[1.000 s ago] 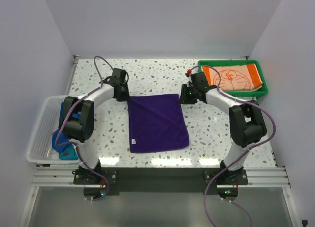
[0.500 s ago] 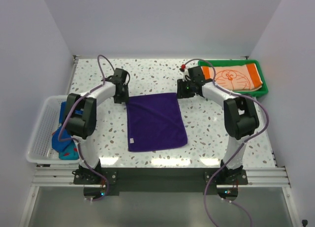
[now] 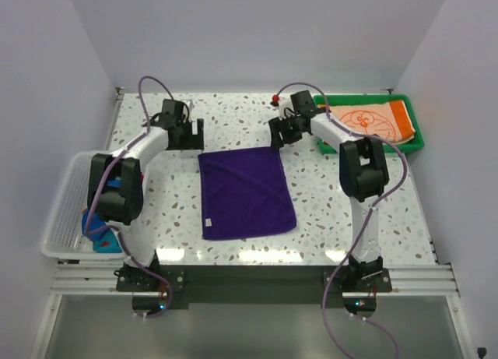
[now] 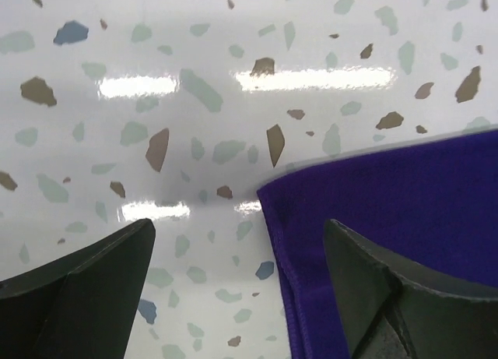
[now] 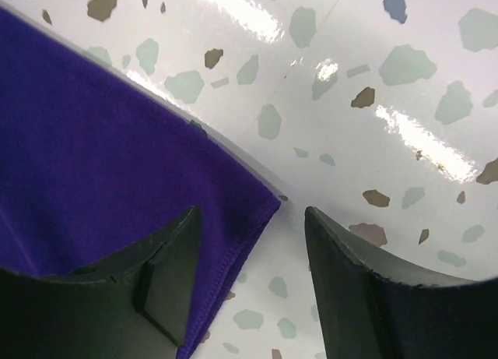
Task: Fold and stack the towels
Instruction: Fold the towel
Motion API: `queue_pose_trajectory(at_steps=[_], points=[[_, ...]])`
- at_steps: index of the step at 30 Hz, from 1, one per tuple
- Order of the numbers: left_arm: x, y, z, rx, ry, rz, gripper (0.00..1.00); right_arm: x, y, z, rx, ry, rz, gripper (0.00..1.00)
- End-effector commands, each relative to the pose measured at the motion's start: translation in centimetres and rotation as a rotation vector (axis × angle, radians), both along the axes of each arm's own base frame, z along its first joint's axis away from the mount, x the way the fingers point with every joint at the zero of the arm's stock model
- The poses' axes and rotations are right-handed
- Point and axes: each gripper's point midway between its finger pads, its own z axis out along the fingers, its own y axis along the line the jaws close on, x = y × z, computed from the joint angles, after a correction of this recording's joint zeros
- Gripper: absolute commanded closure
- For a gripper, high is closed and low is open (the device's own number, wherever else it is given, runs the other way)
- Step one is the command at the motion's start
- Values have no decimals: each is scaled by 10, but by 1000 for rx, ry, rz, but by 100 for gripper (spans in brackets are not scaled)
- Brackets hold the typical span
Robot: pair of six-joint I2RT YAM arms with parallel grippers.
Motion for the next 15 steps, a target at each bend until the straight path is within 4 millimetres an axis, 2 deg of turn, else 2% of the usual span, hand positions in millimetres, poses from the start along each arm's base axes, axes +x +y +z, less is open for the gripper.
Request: queue_pose_trajectory(at_steps=[1, 3, 4, 10, 11, 15], points=[[22, -11, 17, -103, -116, -145, 5, 0, 2, -3, 3, 34, 84, 41], [24, -16, 14, -139, -121, -190, 5, 3, 5, -1, 18, 40, 101, 42], [25, -18, 14, -142, -127, -217, 5, 3, 7, -9, 23, 59, 109, 42], [25, -30, -2, -175, -108, -327, 9, 5, 16, -21, 55, 107, 146, 49], [24, -30, -5, -180, -100, -336, 9, 4, 17, -28, 55, 125, 148, 50], [21, -32, -20, -174, -57, -385, 11, -3, 16, -35, 50, 174, 168, 56]])
